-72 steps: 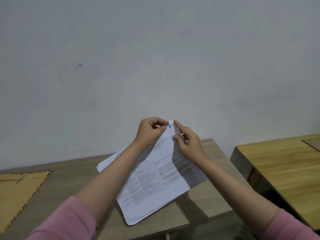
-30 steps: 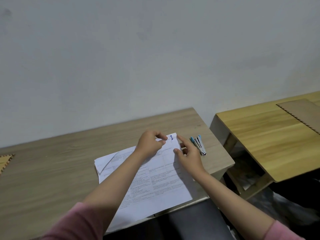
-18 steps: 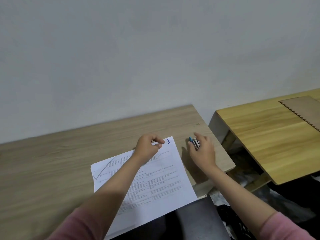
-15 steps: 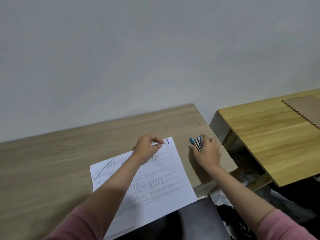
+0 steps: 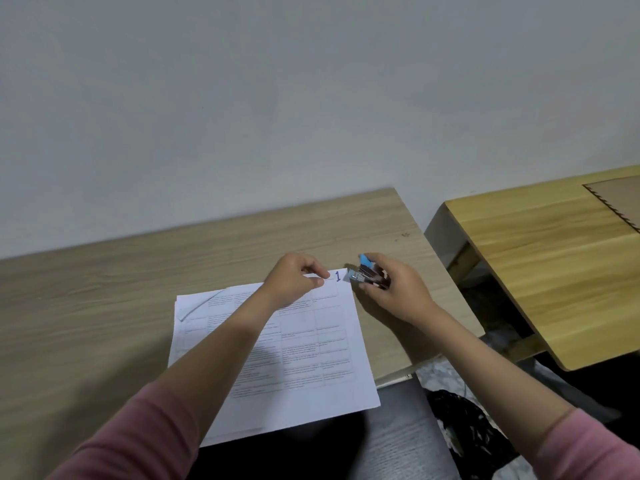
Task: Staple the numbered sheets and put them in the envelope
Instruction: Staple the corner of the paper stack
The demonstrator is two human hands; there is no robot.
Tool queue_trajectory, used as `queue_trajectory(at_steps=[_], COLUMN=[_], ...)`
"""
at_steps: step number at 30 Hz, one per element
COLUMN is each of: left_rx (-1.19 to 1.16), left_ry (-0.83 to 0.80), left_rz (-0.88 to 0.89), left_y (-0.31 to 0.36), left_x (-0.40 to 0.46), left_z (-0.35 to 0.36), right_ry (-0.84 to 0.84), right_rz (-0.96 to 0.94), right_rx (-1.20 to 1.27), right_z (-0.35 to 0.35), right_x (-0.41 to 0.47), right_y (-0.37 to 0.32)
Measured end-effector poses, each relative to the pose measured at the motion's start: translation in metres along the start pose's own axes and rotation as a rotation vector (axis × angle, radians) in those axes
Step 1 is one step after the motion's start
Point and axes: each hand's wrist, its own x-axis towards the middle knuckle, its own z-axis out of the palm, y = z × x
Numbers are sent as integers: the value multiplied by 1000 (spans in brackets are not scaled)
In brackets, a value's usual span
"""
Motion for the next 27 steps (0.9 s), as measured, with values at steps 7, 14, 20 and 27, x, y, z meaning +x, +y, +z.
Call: queue_trajectory(at_steps=[7,14,20,27], left_rx=[-29,19,39,43], left_ry=[24,27,39,35], left_rz=[-8,31,41,86], left_y=[1,7,9,10], left_x=[1,2,0,-2], left_z=[-9,-10,-10,-8], right_ry=[-201,-287,-339,-413], right_rz=[25,91,128,120], right_rx=[93,94,267,328], right_z=[-3,-3,-3,-3], right_x=[11,22,28,34], right_y=[0,-6,-4,-3])
